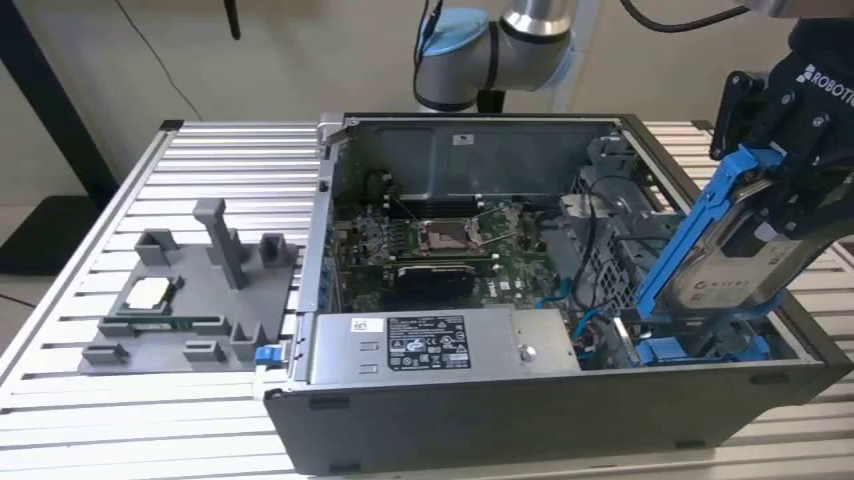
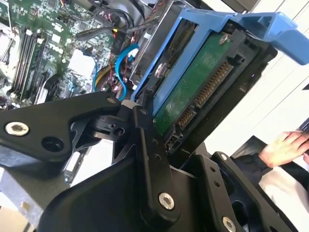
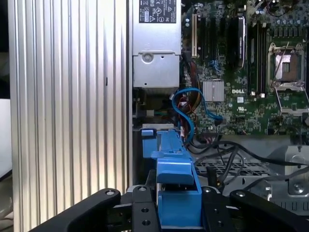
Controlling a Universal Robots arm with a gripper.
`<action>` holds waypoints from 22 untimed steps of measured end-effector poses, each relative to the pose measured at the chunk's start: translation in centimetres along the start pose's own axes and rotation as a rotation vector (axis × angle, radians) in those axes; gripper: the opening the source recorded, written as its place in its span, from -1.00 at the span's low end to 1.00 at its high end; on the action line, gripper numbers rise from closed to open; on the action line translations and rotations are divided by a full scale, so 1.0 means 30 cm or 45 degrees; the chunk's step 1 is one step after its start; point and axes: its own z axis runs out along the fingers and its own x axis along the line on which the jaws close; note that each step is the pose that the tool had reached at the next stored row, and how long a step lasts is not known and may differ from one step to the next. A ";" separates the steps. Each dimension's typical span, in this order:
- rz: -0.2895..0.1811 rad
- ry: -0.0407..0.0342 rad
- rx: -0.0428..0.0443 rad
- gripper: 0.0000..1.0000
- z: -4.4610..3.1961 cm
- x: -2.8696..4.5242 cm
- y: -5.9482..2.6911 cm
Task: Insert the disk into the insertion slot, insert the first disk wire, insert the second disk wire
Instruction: 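Insert the disk into the insertion slot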
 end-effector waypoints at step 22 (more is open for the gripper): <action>0.000 -0.0070 0.000 -0.35 0.087 0.001 -0.008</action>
